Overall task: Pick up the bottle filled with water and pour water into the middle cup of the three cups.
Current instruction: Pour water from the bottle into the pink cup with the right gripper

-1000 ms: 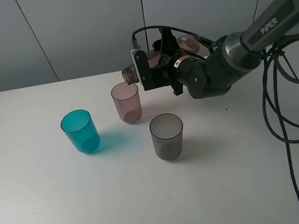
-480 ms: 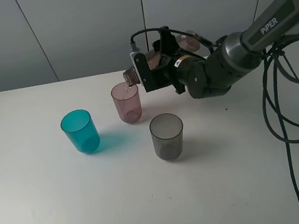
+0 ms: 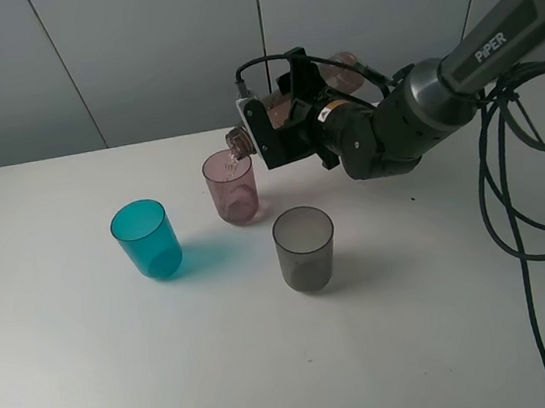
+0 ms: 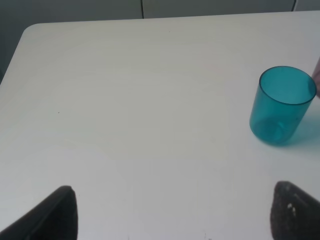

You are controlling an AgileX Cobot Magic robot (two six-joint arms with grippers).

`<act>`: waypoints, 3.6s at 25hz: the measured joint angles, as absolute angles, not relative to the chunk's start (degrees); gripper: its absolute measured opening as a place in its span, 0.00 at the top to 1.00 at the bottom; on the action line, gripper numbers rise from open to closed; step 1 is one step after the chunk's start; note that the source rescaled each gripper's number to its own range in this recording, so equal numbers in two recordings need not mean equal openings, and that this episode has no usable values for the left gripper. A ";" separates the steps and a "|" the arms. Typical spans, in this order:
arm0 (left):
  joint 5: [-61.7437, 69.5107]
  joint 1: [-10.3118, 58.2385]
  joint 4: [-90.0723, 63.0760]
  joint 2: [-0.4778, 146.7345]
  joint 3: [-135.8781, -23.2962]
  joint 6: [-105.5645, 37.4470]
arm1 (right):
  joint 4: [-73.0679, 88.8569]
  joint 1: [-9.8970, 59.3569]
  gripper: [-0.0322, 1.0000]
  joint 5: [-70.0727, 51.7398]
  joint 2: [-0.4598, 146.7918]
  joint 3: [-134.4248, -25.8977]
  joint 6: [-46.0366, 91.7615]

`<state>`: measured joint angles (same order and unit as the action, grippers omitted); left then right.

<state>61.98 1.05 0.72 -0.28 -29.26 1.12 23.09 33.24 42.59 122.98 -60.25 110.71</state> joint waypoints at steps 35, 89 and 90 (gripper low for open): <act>61.98 1.05 0.72 -0.28 -29.26 1.12 | 21.62 33.24 0.97 43.78 122.98 -61.38 118.99; 61.98 1.05 0.72 -0.28 -29.26 1.26 | 12.56 33.24 0.97 43.78 121.90 -63.19 105.80; 61.98 1.05 0.72 -0.28 -29.26 1.26 | 12.80 33.24 0.97 43.30 121.33 -63.19 102.29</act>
<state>61.98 1.05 0.72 -0.28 -29.26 1.26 12.80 33.24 43.30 121.33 -63.19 102.29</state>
